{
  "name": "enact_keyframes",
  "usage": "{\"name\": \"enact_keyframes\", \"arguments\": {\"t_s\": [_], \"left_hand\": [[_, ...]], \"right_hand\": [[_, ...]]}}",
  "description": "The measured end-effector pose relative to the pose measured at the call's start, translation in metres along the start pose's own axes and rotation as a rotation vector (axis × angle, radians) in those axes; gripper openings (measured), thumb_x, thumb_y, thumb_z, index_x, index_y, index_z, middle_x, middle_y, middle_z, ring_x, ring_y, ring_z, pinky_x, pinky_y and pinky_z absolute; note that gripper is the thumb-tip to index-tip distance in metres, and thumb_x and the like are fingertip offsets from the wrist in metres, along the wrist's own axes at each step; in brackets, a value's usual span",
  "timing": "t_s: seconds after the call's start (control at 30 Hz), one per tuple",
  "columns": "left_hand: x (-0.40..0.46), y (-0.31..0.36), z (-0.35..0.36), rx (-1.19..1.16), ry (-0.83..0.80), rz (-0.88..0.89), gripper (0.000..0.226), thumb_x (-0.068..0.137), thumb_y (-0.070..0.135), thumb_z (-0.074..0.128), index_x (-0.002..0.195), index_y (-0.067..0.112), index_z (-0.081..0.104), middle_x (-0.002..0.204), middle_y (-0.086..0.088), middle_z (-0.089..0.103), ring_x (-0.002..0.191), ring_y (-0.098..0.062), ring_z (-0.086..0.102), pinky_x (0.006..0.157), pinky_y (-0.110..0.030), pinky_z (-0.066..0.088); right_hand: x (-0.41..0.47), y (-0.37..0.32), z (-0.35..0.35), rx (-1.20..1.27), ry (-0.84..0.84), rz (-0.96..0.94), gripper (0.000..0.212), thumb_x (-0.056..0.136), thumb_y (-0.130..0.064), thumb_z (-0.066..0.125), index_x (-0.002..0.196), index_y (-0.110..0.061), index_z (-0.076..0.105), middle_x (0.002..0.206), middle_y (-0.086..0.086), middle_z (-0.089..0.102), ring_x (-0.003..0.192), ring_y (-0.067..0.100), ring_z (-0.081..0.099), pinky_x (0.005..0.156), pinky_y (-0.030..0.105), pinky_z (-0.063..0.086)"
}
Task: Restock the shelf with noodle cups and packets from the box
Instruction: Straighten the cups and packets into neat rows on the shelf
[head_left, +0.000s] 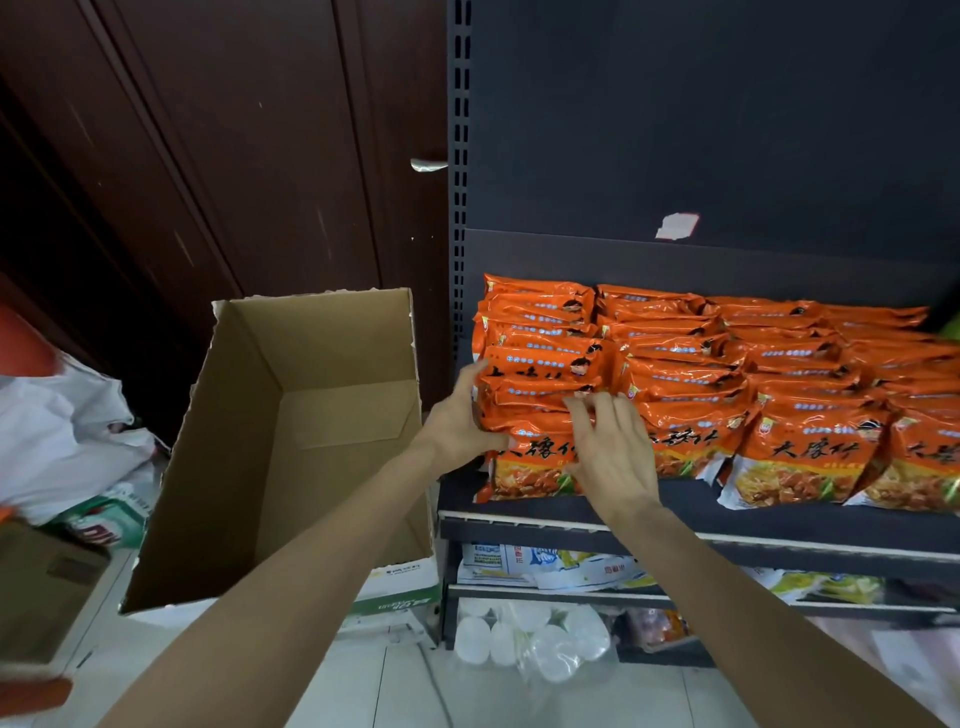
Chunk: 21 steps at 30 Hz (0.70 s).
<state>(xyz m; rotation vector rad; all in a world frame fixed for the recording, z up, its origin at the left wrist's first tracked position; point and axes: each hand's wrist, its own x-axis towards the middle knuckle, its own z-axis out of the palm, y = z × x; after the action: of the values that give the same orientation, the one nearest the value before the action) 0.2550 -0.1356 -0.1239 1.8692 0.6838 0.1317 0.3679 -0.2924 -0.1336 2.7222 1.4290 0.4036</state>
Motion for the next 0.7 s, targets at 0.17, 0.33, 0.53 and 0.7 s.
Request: {"name": "enact_keyframes", "arguments": {"t_s": [0.17,0.33,0.53,0.7], "left_hand": [[0.013,0.005,0.007,-0.044,0.075,0.011,0.076,0.076,0.012,0.077,0.134,0.025,0.03,0.122,0.002,0.052,0.117,-0.018,0.052,0.095,-0.033,0.045],[0.012,0.01,0.003,-0.312,0.066,-0.11,0.082,0.082,0.024,0.071,0.145,0.025,0.018,0.128,-0.002,0.049,0.113,-0.017,0.051,0.1,-0.036,0.038],[0.019,0.021,0.006,-0.503,-0.01,-0.155,0.057,0.093,0.045,0.049,0.143,0.04,0.02,0.137,0.006,0.048,0.113,-0.011,0.052,0.101,-0.038,0.037],[0.023,0.02,0.017,-0.488,-0.103,-0.175,0.061,0.093,0.054,0.042,0.147,0.04,0.017,0.137,0.005,0.049,0.111,-0.013,0.055,0.095,-0.037,0.045]], "right_hand": [[0.017,0.001,0.002,-0.052,0.014,0.028,0.094,0.036,-0.032,0.095,0.119,-0.009,0.057,0.095,0.012,0.058,0.089,0.028,0.058,0.089,0.039,0.049],[0.018,0.002,0.01,-0.015,0.002,0.036,0.107,0.044,-0.026,0.093,0.136,-0.008,0.041,0.116,0.018,0.052,0.107,0.032,0.053,0.098,0.042,0.045],[0.024,0.006,0.003,0.001,-0.141,-0.047,0.121,0.071,-0.049,0.075,0.149,-0.009,-0.009,0.156,0.017,0.007,0.146,0.028,0.006,0.116,0.04,-0.007],[0.026,0.004,0.0,0.009,-0.167,-0.072,0.117,0.074,-0.053,0.07,0.149,-0.01,-0.009,0.157,0.015,0.003,0.146,0.027,0.003,0.117,0.04,-0.008]]}}
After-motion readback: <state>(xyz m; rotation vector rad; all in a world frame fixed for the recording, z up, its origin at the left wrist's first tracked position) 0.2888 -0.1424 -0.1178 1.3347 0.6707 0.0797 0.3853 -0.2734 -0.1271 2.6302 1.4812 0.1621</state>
